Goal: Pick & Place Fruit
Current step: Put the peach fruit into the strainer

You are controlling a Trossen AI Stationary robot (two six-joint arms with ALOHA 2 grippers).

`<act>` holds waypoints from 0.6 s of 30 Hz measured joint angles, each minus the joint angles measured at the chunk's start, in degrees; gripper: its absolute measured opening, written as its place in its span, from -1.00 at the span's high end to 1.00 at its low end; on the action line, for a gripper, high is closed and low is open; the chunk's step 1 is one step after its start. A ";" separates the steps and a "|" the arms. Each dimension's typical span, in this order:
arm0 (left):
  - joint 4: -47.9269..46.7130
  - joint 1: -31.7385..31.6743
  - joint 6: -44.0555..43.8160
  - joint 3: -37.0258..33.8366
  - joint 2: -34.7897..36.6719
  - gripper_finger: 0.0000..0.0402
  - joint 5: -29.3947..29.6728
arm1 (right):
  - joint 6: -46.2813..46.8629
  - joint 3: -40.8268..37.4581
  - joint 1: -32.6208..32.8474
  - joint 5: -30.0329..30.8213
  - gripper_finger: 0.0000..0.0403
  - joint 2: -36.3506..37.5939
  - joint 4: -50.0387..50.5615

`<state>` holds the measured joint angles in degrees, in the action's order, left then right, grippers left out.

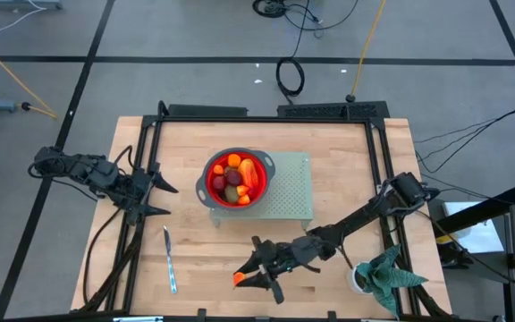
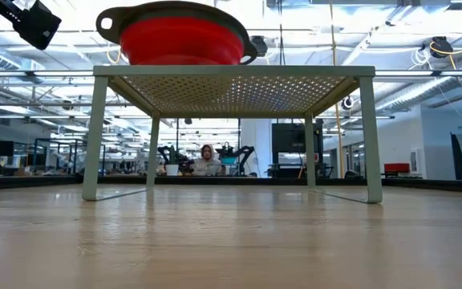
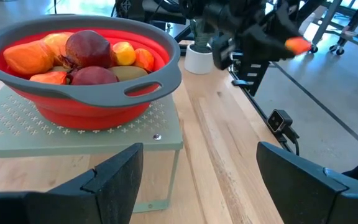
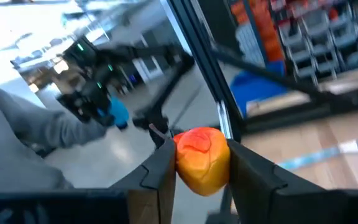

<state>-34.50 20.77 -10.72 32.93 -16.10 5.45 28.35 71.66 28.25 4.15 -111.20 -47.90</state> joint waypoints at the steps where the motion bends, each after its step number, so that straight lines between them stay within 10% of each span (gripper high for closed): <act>1: 0.02 0.01 0.02 0.00 -0.01 -0.53 0.00 | -0.85 0.00 0.00 0.00 0.43 0.00 -1.72; 18: 0.09 0.00 -0.10 0.00 0.00 -0.53 0.00 | -36.29 0.02 -0.02 6.52 0.41 0.04 -20.12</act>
<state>-34.41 20.77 -10.82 32.93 -16.10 5.45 -7.94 71.68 28.23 10.68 -111.15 -68.03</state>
